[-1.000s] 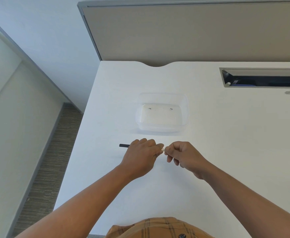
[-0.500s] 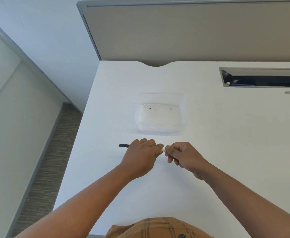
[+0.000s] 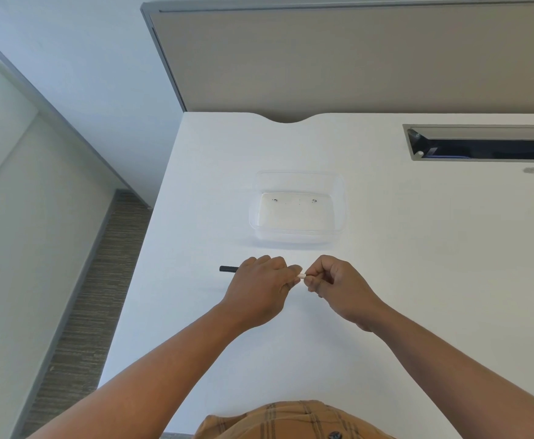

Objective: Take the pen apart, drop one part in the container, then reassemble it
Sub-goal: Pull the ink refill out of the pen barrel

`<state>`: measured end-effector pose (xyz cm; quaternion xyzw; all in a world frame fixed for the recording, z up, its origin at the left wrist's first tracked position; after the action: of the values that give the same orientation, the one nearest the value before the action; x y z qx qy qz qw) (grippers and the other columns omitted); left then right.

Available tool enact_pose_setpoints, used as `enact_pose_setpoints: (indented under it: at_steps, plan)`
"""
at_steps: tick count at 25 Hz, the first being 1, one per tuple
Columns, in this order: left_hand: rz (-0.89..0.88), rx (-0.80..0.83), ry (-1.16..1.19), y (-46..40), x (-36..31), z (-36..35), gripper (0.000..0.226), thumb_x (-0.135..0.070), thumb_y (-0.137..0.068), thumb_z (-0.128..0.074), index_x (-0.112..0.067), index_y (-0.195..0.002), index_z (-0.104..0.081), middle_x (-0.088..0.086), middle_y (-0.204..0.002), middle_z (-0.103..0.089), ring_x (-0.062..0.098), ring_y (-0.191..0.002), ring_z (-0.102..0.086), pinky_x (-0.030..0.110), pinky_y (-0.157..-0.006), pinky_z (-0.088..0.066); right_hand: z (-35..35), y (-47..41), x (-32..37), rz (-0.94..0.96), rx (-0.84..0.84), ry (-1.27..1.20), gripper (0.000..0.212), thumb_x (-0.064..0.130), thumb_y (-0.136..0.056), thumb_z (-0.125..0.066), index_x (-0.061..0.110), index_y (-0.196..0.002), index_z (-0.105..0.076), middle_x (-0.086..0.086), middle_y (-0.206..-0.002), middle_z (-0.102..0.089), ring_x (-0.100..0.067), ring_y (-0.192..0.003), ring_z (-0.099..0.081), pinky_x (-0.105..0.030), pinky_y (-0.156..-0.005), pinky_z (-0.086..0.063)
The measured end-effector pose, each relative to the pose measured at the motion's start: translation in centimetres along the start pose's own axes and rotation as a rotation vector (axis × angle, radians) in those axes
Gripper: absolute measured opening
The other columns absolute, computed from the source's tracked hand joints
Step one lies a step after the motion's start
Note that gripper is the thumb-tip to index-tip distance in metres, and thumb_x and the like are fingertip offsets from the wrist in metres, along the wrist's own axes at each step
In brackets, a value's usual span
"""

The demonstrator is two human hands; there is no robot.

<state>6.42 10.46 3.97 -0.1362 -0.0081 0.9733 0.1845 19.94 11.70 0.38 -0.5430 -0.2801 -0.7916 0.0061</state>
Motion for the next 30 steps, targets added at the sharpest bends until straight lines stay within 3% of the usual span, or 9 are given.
enact_pose_setpoints:
  at_steps: [4,7,10,14,19,23,28,30]
  plan:
    - [-0.002,-0.013,0.015,0.1,0.0,0.1,0.034,-0.038,-0.098,-0.036,-0.029,-0.108,-0.068,-0.008,-0.073,-0.055,0.019,-0.064,-0.048,0.031,-0.059,-0.04,-0.7,0.2,-0.3,-0.113,0.116,-0.018,0.025,0.034,-0.101,-0.059,0.012,-0.092,-0.067,0.006,-0.078,-0.069,-0.013,-0.062,-0.046,-0.017,-0.055,-0.04]
    - [-0.026,-0.019,0.028,0.2,-0.2,0.1,0.03,-0.035,-0.098,-0.041,-0.03,-0.107,-0.069,-0.009,-0.072,-0.054,0.016,-0.063,-0.038,0.029,-0.06,-0.034,-1.0,0.3,-0.7,-0.133,0.178,-0.009,0.039,0.041,-0.104,-0.052,0.008,-0.091,-0.068,0.003,-0.076,-0.068,-0.008,-0.053,-0.041,-0.018,-0.055,-0.036]
    - [-0.038,0.001,0.056,0.2,-0.4,0.1,0.023,-0.032,-0.099,-0.046,-0.03,-0.106,-0.068,-0.009,-0.072,-0.051,0.015,-0.064,-0.036,0.029,-0.061,-0.031,-0.7,0.1,-0.5,-0.064,0.145,0.089,0.036,0.036,-0.104,-0.051,0.011,-0.085,-0.069,0.005,-0.073,-0.068,0.001,-0.048,-0.045,-0.021,-0.058,-0.036]
    - [-0.027,0.032,0.076,0.2,-0.4,0.2,0.018,-0.029,-0.098,-0.05,-0.03,-0.102,-0.068,-0.008,-0.069,-0.051,0.018,-0.061,-0.041,0.031,-0.057,-0.036,-0.2,-0.2,0.3,0.083,0.063,0.315,0.031,0.033,-0.103,-0.054,0.016,-0.082,-0.07,0.006,-0.07,-0.068,-0.002,-0.056,-0.052,-0.016,-0.054,-0.04]
    - [0.007,0.05,0.105,0.1,-0.4,0.8,0.026,-0.036,-0.1,-0.042,-0.03,-0.096,-0.067,-0.007,-0.065,-0.047,0.019,-0.059,-0.044,0.031,-0.053,-0.036,0.0,-0.1,1.2,0.283,0.009,0.448,0.026,0.033,-0.101,-0.054,0.022,-0.082,-0.068,-0.001,-0.07,-0.065,-0.018,-0.067,-0.056,-0.035,-0.064,-0.048]
    - [0.047,0.071,0.11,0.0,-0.2,1.0,0.029,-0.039,-0.101,-0.041,-0.027,-0.089,-0.063,-0.004,-0.065,-0.05,0.019,-0.061,-0.048,0.03,-0.052,-0.029,0.1,0.3,2.2,0.413,-0.066,0.508,0.025,0.033,-0.101,-0.054,0.021,-0.085,-0.068,0.004,-0.067,-0.058,-0.016,-0.066,-0.052,-0.041,-0.063,-0.049]
    - [0.032,0.068,0.107,-0.1,0.0,1.2,0.031,-0.041,-0.101,-0.039,-0.027,-0.088,-0.063,-0.005,-0.064,-0.046,0.019,-0.06,-0.047,0.03,-0.052,-0.033,0.1,0.3,1.9,0.348,-0.039,0.465,0.026,0.043,-0.101,-0.05,0.027,-0.09,-0.069,0.009,-0.072,-0.063,-0.015,-0.067,-0.055,-0.038,-0.065,-0.05]
    - [0.015,0.053,0.092,-0.2,0.0,1.2,0.034,-0.042,-0.101,-0.036,-0.027,-0.088,-0.064,-0.005,-0.063,-0.045,0.019,-0.059,-0.045,0.03,-0.052,-0.034,0.1,0.2,1.3,0.259,-0.002,0.354,0.029,0.043,-0.101,-0.052,0.024,-0.088,-0.07,0.011,-0.066,-0.06,-0.013,-0.06,-0.049,-0.035,-0.061,-0.045]
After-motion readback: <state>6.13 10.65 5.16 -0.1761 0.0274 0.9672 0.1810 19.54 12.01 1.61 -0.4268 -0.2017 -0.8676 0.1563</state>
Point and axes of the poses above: each hand's wrist, its own y-axis away from the middle knuckle, its own z-axis out of the back of the hand, x = y × z, the point moved 9 cm from there along -y, towards the middle knuckle
